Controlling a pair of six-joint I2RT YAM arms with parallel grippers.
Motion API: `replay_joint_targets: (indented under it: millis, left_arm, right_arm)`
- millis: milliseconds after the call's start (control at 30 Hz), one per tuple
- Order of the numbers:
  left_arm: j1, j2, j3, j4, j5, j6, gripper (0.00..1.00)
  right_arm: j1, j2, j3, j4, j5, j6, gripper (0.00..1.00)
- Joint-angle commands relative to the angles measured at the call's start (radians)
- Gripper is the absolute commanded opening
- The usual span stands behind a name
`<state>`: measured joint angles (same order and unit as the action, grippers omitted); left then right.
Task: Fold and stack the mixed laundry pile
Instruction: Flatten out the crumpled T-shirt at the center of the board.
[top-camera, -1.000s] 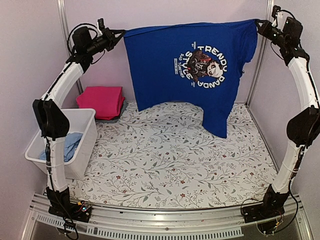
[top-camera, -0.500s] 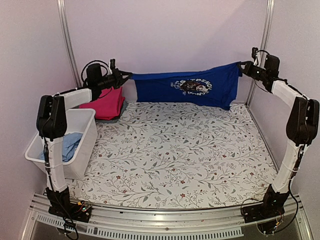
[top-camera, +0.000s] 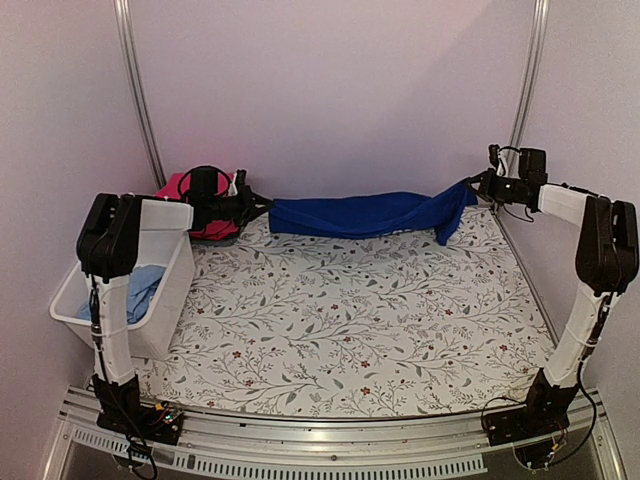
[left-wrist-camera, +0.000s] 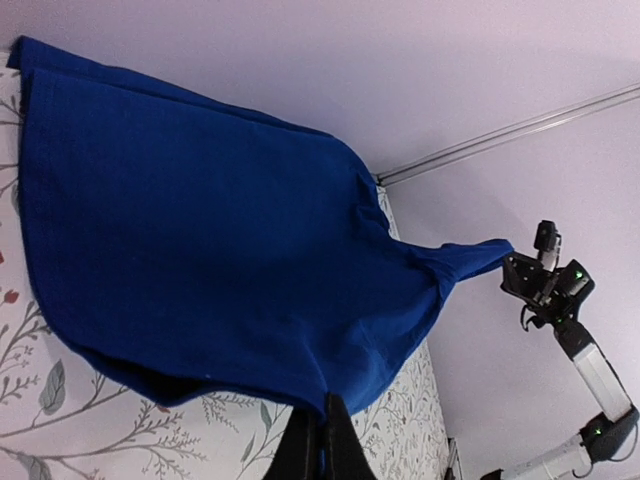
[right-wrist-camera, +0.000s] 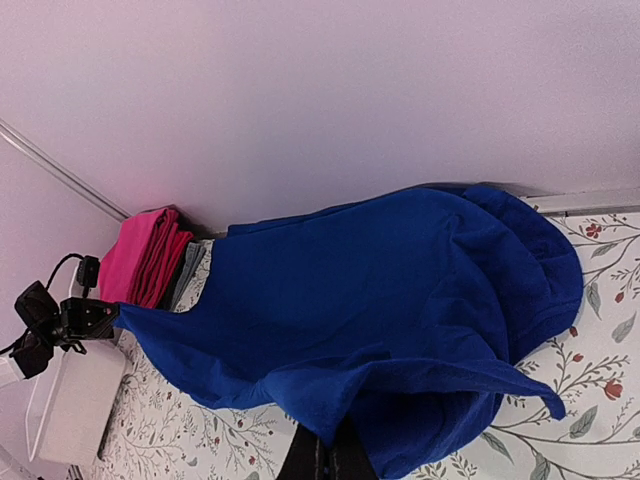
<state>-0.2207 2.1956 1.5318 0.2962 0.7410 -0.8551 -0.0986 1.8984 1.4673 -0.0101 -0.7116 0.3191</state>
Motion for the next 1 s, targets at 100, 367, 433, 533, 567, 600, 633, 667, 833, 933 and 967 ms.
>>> replay_joint_targets:
  millis: [100, 367, 433, 533, 567, 600, 633, 667, 833, 933, 967]
  left_arm:
    - [-0.031, -0.229, -0.186, -0.234, -0.034, 0.127, 0.00]
    - [-0.066, -0.421, -0.448, -0.437, -0.054, 0.210, 0.00]
    - [-0.083, -0.457, -0.504, -0.480, -0.062, 0.222, 0.00]
    - [-0.098, -0.514, -0.601, -0.521, -0.068, 0.222, 0.00]
    - [-0.101, -0.542, -0.632, -0.536, -0.075, 0.226, 0.00]
    - [-0.101, -0.561, -0.656, -0.556, -0.090, 0.231, 0.00]
    - [-0.101, -0.577, -0.676, -0.585, -0.106, 0.239, 0.00]
    - [-0.100, -0.589, -0.688, -0.613, -0.121, 0.250, 0.03]
    - [-0.098, -0.680, -0.694, -0.663, -0.160, 0.297, 0.36]
    - [-0.091, -0.705, -0.644, -0.665, -0.198, 0.312, 0.56]
    - [-0.091, -0.698, -0.623, -0.664, -0.205, 0.315, 0.57]
  right_arm:
    - [0.001, -0.162, 0.022, -0.365, -0.011, -0.119, 0.00]
    - [0.008, -0.378, -0.256, -0.613, 0.005, -0.156, 0.00]
    - [0.010, -0.432, -0.328, -0.675, 0.023, -0.161, 0.00]
    - [0.015, -0.510, -0.411, -0.766, 0.027, -0.152, 0.00]
    - [0.022, -0.527, -0.434, -0.799, 0.034, -0.151, 0.00]
    - [0.032, -0.548, -0.455, -0.833, 0.045, -0.150, 0.00]
    - [0.041, -0.563, -0.479, -0.861, 0.046, -0.144, 0.03]
    - [0.048, -0.588, -0.502, -0.885, 0.032, -0.139, 0.15]
    - [0.053, -0.675, -0.508, -0.924, 0.018, -0.111, 0.71]
    - [0.051, -0.707, -0.472, -0.838, 0.072, -0.077, 0.80]
    - [0.049, -0.703, -0.464, -0.802, 0.093, -0.058, 0.80]
